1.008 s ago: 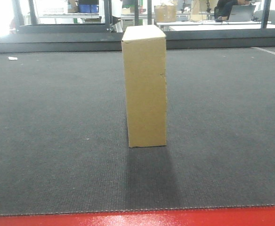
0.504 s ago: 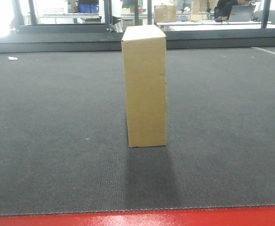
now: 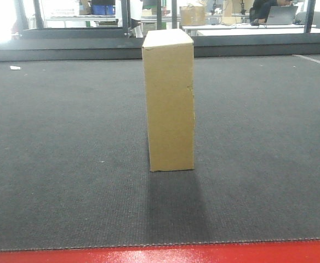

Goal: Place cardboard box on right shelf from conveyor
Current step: 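Move the right gripper toward the upright cardboard box on the conveyor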

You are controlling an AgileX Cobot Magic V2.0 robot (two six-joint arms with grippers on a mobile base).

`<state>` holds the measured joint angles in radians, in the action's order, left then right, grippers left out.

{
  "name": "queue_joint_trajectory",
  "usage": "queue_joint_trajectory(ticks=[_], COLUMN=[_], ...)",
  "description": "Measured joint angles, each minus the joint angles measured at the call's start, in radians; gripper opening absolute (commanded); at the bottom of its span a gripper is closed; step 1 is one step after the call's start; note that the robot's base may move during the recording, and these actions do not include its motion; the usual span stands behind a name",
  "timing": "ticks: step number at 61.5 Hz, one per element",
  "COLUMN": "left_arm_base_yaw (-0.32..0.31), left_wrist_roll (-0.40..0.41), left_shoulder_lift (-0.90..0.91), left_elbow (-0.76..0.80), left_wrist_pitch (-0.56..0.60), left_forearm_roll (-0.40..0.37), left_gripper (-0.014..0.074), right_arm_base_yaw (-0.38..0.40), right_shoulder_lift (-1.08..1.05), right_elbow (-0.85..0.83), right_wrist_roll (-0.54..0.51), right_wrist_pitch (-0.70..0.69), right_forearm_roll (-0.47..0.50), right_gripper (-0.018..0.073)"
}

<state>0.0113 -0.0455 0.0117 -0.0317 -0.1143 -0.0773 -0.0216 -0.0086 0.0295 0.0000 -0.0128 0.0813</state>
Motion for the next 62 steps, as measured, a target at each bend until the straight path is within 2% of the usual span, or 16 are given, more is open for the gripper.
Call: queue_joint_trajectory(ticks=[10,17,21,25,34,37,50,62], left_arm_base_yaw=[0.0,0.0,0.0,0.0,0.0,0.0,0.0,0.0], left_wrist_roll=[0.0,0.0,0.0,0.0,0.0,0.0,0.0,0.0], left_shoulder_lift=[0.0,0.0,0.0,0.0,0.0,0.0,0.0,0.0], left_elbow=[0.0,0.0,0.0,0.0,0.0,0.0,0.0,0.0], left_wrist_pitch=[0.0,0.0,0.0,0.0,0.0,0.0,0.0,0.0], left_forearm_roll=[0.0,0.0,0.0,0.0,0.0,0.0,0.0,0.0], left_gripper=[-0.0116,-0.0116,-0.0116,-0.0116,-0.0116,-0.0116,-0.0116,-0.0116], right_arm_base_yaw=[0.0,0.0,0.0,0.0,0.0,-0.002,-0.074,-0.231], right_shoulder_lift=[0.0,0.019,0.073,0.149,0.354,0.426,0.705,0.98], right_elbow=[-0.045,-0.181,-0.262,-0.336,-0.472,-0.517,-0.711,-1.002], right_wrist_roll=[0.0,0.0,0.0,0.0,0.0,0.0,0.0,0.0], right_wrist_pitch=[-0.002,0.033,0.058,0.077,0.1,0.101,0.205,0.467], right_forearm_roll=[0.0,0.0,0.0,0.0,0.0,0.0,0.0,-0.004], right_gripper=[0.0065,0.0076,0.012,0.0214,0.0555,0.0641,0.0625,0.0625])
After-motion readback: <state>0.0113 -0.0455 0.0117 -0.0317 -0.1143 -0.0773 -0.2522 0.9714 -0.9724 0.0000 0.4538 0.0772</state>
